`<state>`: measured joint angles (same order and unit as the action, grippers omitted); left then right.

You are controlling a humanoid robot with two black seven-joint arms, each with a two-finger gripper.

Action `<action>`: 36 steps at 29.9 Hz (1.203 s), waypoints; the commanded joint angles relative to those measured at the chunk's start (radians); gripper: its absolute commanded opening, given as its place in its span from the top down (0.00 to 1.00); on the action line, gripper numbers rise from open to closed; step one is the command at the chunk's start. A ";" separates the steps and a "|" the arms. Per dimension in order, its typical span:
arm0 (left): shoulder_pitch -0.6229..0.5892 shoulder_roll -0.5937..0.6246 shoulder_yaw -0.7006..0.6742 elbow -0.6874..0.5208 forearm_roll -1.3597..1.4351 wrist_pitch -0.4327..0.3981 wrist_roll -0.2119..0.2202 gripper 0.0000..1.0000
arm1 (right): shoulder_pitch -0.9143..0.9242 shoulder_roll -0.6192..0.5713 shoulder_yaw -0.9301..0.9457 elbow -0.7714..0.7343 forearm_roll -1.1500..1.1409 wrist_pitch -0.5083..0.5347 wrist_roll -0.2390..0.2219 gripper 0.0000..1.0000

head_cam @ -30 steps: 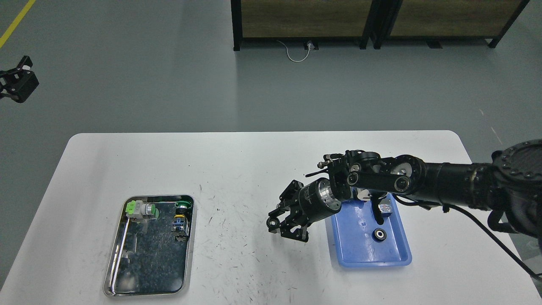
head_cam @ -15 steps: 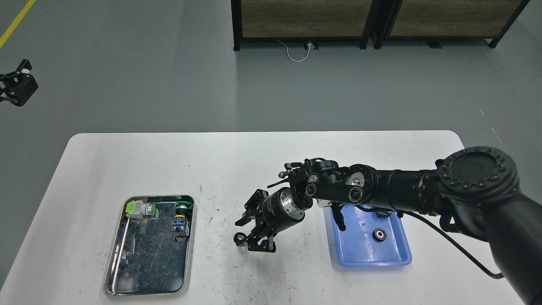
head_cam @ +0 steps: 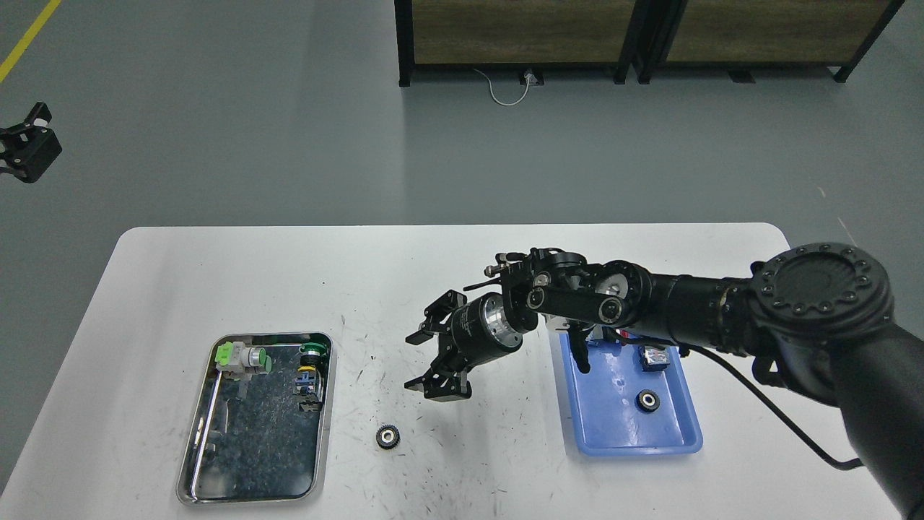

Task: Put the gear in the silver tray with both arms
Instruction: 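Retract the right gripper and bring the left gripper forward, then grasp the black gear on the table with the left gripper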

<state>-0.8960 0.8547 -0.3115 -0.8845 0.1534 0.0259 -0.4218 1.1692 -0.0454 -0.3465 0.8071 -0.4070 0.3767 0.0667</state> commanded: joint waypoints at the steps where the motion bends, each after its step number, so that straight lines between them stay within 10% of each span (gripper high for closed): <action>1: -0.001 0.000 0.000 -0.001 0.002 -0.046 -0.002 0.00 | 0.007 -0.103 0.030 -0.005 0.007 -0.004 -0.007 0.20; 18: -0.001 -0.011 0.002 -0.048 0.208 -0.267 -0.067 0.01 | -0.022 -0.622 0.406 -0.020 0.112 -0.038 -0.013 0.14; 36: 0.101 -0.074 0.098 -0.468 0.538 -0.308 -0.067 0.01 | -0.054 -0.760 0.566 -0.069 0.186 -0.114 -0.005 0.06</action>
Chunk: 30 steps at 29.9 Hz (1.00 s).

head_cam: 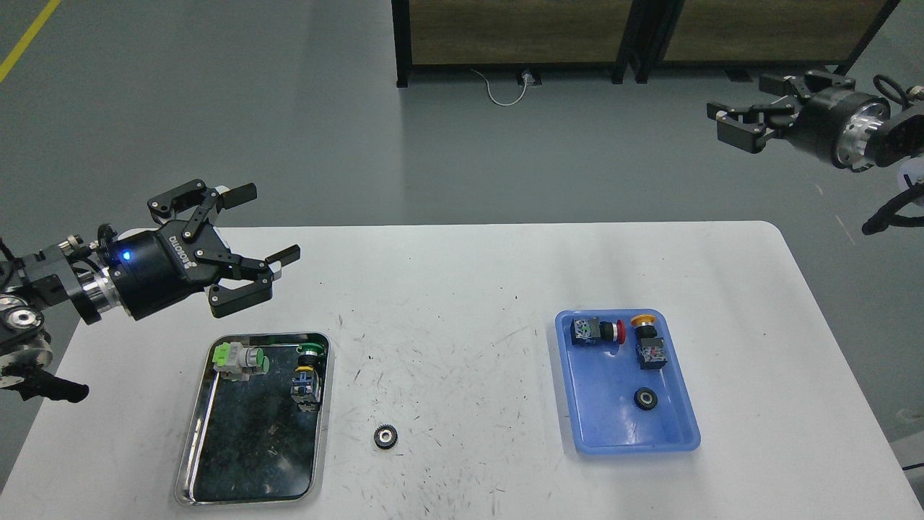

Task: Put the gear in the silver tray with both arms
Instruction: 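Grasp the black gear on the table with the left gripper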

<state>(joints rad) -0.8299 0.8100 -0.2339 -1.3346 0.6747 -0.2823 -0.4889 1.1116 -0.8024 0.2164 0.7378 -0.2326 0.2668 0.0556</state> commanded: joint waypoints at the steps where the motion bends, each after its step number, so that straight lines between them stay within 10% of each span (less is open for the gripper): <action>1: 0.049 -0.035 0.024 -0.026 0.031 0.000 0.000 0.01 | 0.005 -0.003 0.003 0.000 0.018 -0.005 0.007 0.03; 30: 0.307 -0.334 0.064 0.100 0.279 0.078 0.000 0.00 | 0.011 0.029 -0.014 -0.048 0.026 -0.026 -0.003 0.01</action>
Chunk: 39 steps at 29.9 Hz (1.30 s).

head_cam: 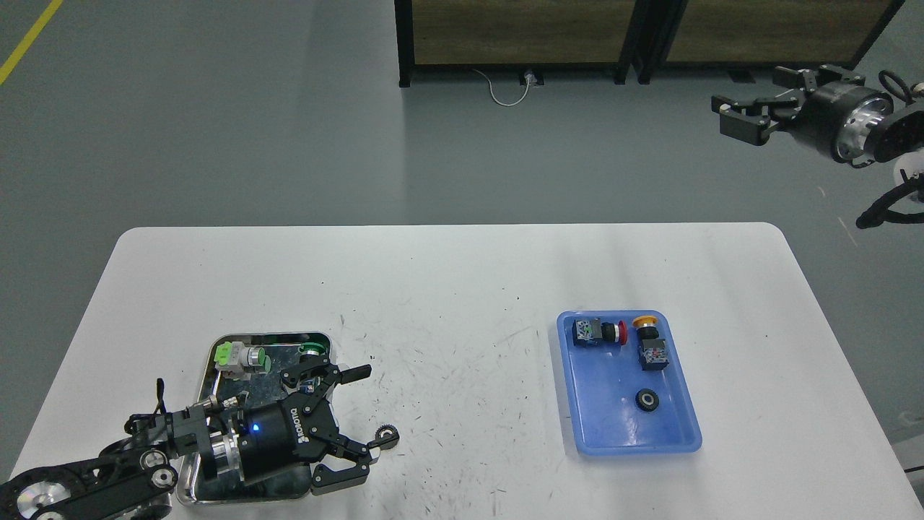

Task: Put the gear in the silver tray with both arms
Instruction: 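Grasp the black gear on the table with the left gripper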

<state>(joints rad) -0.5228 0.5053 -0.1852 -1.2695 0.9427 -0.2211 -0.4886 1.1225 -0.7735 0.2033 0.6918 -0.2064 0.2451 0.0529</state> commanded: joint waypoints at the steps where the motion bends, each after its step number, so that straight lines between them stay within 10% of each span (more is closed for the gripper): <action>1: 0.000 -0.040 0.019 0.050 0.022 0.026 0.000 0.00 | 0.000 0.002 -0.001 -0.002 -0.001 -0.007 -0.001 0.01; 25: -0.014 -0.145 0.089 0.231 0.073 0.072 0.073 0.02 | -0.010 0.034 -0.001 -0.031 -0.011 -0.009 -0.002 0.01; 39: -0.017 -0.143 0.095 0.231 0.076 0.071 0.082 0.32 | -0.007 0.034 -0.001 -0.035 -0.011 -0.009 -0.002 0.01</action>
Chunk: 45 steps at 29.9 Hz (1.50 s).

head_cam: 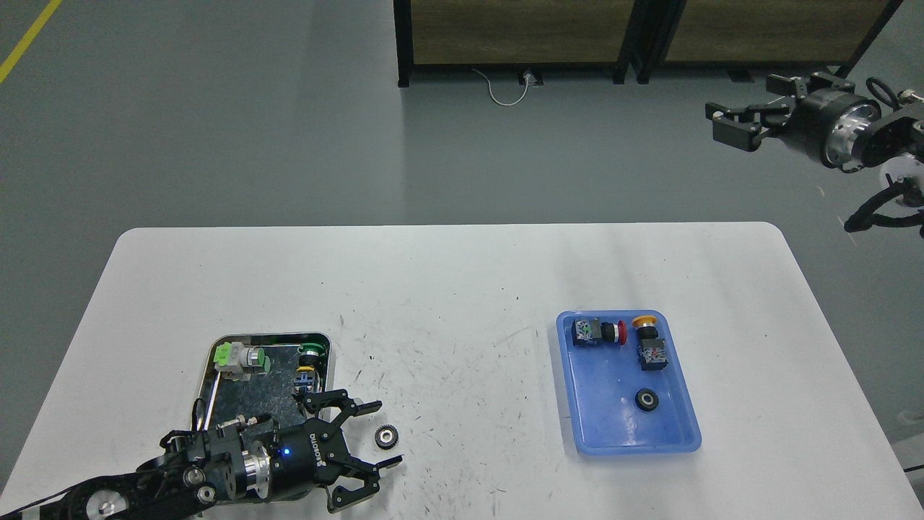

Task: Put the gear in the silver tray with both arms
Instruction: 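Grasp the black gear on the table with the left gripper, then place the gear into the silver tray and open the left gripper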

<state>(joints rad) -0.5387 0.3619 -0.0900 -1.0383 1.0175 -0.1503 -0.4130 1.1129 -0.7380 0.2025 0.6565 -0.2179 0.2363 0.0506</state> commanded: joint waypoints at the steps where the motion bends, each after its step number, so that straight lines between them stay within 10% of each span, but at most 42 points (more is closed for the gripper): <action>1: -0.001 0.000 0.001 0.000 0.003 0.000 0.011 0.33 | 0.002 -0.001 0.000 0.000 0.000 0.000 0.000 0.01; 45: -0.038 -0.001 0.022 -0.003 0.000 -0.011 0.062 0.70 | 0.001 -0.004 0.000 0.000 -0.015 0.001 0.002 0.01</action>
<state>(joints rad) -0.5759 0.3610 -0.0669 -1.0392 1.0186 -0.1607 -0.3501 1.1168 -0.7410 0.2025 0.6563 -0.2320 0.2378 0.0506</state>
